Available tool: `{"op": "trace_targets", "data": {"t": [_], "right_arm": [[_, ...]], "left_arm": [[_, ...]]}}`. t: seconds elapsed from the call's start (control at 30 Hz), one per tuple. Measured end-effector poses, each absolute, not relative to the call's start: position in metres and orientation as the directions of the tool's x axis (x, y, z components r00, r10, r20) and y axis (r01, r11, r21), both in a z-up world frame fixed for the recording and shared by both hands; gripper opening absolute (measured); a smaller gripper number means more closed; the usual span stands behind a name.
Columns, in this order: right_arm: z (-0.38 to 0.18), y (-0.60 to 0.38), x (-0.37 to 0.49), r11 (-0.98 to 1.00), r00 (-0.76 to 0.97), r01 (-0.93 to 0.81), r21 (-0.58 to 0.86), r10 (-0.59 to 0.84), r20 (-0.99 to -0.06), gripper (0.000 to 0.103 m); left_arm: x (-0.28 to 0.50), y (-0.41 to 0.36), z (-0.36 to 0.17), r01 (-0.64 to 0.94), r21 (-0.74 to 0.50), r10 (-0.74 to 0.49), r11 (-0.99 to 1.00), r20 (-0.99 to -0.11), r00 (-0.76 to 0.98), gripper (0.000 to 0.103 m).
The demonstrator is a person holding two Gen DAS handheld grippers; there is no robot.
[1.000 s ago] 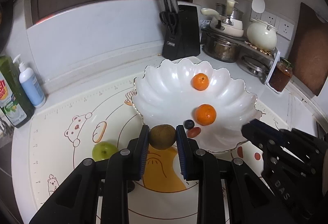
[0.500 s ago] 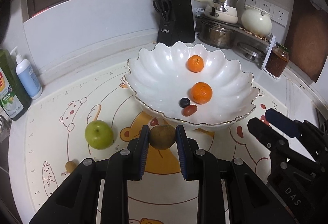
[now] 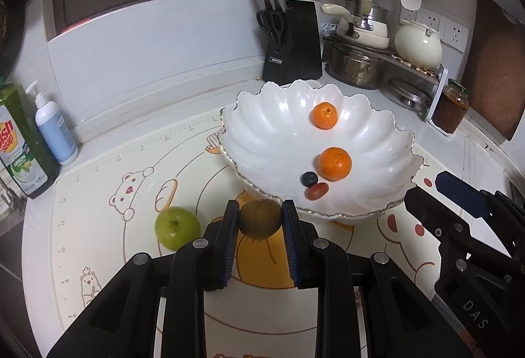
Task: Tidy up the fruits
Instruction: 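Carry the date and kiwi over the white bowl with both tools, then open both tools to drop the date and kiwi into the bowl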
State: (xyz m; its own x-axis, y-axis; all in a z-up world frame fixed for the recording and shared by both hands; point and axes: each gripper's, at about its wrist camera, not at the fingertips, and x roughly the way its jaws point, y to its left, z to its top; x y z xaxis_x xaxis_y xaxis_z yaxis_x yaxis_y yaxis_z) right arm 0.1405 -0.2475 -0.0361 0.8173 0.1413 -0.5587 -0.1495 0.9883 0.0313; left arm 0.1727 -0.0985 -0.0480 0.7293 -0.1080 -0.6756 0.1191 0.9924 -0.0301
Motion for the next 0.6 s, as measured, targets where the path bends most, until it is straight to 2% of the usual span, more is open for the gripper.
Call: {"op": "trace_targets", "data": {"t": [0.43, 0.53, 0.57, 0.6], "right_arm": [[-0.030, -0.270, 0.163, 0.997, 0.819, -0.067, 0.036, 0.076, -0.569, 0.044], [-0.029, -0.274, 0.167, 0.998, 0.822, -0.057, 0.036, 0.067, -0.566, 0.044], [-0.029, -0.274, 0.168, 0.998, 0.822, -0.054, 0.037, 0.066, -0.565, 0.044], [-0.029, -0.275, 0.169, 0.998, 0.823, -0.052, 0.039, 0.065, -0.565, 0.044]], "left_arm": [[0.218, -0.134, -0.044, 0.194, -0.012, -0.152, 0.981, -0.671, 0.726, 0.027], [0.222, -0.140, -0.044, 0.205, -0.001, -0.153, 0.979, -0.666, 0.730, 0.046], [0.223, -0.141, -0.044, 0.203, 0.003, -0.150, 0.979, -0.664, 0.733, 0.058], [0.224, -0.142, -0.043, 0.200, 0.005, -0.147, 0.980, -0.660, 0.737, 0.064]]}}
